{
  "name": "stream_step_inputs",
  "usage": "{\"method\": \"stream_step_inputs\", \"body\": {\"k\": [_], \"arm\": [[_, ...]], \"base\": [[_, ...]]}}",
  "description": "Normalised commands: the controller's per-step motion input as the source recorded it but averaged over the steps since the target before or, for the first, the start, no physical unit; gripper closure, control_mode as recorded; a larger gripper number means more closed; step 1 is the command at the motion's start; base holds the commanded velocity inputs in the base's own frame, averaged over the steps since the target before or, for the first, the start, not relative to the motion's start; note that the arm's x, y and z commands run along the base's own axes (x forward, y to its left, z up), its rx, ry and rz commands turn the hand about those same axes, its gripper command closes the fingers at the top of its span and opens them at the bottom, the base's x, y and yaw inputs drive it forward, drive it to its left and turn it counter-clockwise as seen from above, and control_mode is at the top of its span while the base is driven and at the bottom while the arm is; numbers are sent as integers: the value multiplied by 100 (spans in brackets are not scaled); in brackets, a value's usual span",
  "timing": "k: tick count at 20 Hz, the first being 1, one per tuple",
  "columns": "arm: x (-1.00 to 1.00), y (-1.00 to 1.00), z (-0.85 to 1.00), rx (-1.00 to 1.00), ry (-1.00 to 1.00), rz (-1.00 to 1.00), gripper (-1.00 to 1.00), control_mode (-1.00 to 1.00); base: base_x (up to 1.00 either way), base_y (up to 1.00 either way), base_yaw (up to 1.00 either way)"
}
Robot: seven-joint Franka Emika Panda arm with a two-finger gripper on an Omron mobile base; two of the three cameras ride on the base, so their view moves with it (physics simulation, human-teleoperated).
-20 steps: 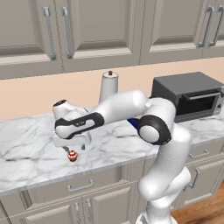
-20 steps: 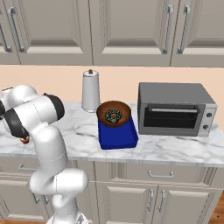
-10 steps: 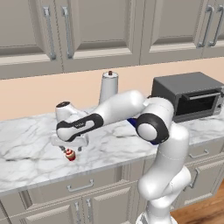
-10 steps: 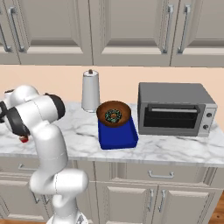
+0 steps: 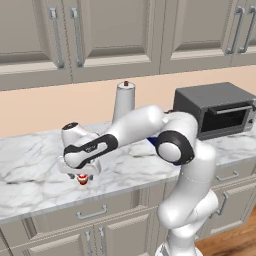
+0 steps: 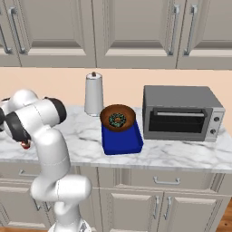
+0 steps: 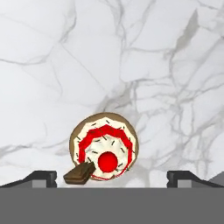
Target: Place the bowl with donut and the cupcake onto the tray.
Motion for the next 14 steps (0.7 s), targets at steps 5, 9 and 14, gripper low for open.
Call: {"method": "stream_step_inputs", "body": {"k": [5,9,14], "arm": [[10,-25,-9,2,0,-2,-100,-100],[36,27,-2,0,-1,-2,-100,-100],[11,28,-18,0,-6,0,100,-100]], "base": [[0,0,0],[0,0,0],[0,0,0]]}}
